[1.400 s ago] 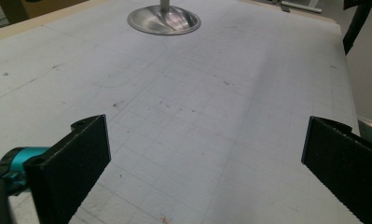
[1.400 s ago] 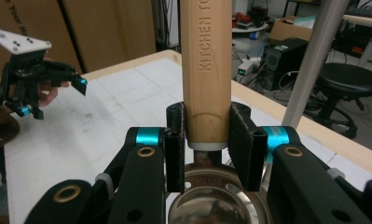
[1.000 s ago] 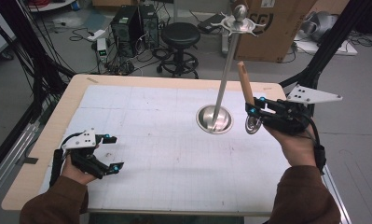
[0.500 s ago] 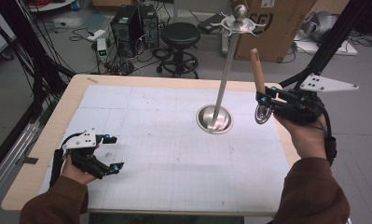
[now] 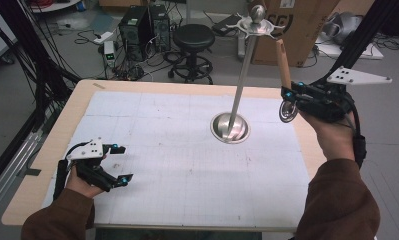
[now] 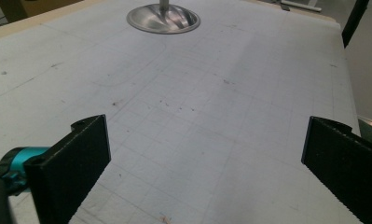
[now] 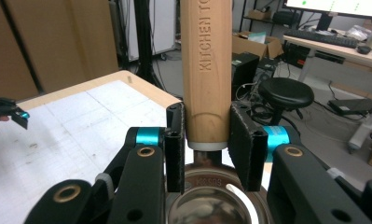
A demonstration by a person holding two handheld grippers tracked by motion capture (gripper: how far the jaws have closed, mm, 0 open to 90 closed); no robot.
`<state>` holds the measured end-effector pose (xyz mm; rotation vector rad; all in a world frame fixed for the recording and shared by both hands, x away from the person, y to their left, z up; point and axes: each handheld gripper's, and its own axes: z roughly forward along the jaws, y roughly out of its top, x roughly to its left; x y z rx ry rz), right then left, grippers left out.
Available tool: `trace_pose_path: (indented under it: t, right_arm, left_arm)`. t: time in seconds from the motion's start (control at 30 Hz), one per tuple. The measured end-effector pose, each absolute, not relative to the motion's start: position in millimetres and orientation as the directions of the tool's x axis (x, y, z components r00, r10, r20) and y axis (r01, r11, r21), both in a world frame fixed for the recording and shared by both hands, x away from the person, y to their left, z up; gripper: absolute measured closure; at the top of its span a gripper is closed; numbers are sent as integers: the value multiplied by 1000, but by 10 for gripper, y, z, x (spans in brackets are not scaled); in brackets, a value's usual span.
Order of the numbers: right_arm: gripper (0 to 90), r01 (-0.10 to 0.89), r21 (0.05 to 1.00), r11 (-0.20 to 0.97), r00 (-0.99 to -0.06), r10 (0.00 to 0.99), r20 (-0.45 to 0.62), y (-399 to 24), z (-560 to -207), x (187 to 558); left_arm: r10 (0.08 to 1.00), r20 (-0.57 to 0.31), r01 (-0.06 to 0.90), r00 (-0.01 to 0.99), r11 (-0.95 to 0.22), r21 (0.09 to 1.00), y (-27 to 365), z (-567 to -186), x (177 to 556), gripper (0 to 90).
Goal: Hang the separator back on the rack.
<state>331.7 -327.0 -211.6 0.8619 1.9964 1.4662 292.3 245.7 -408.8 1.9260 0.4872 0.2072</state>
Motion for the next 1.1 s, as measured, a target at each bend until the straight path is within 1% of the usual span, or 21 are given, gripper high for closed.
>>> trace_pose_path:
  t: [0.47, 0.63, 0.7, 0.77, 1.1]
  right_arm:
    - [689, 200, 958, 204, -656, 754, -23, -3231, -1999, 3401]
    - [689, 194, 954, 229, -654, 755, -48, -3181, -1971, 3439]
    - [690, 190, 959, 212, -648, 761, -40, -3184, -1963, 3439]
    - [689, 184, 963, 195, -644, 764, -31, -3194, -1959, 3436]
    - [689, 203, 959, 196, -649, 761, -18, -3203, -2009, 3477]
  left_arm:
    - [428, -79, 238, 900, -333, 912, 2461, -4089, 2925, 16]
    - [428, -77, 235, 900, -330, 914, 2462, -4085, 2922, 16]
    - [427, -77, 234, 901, -328, 915, 2470, -4081, 2922, 17]
    - [429, -78, 235, 900, -326, 916, 2475, -4080, 2923, 17]
    - [429, -78, 236, 900, -327, 915, 2473, -4082, 2923, 17]
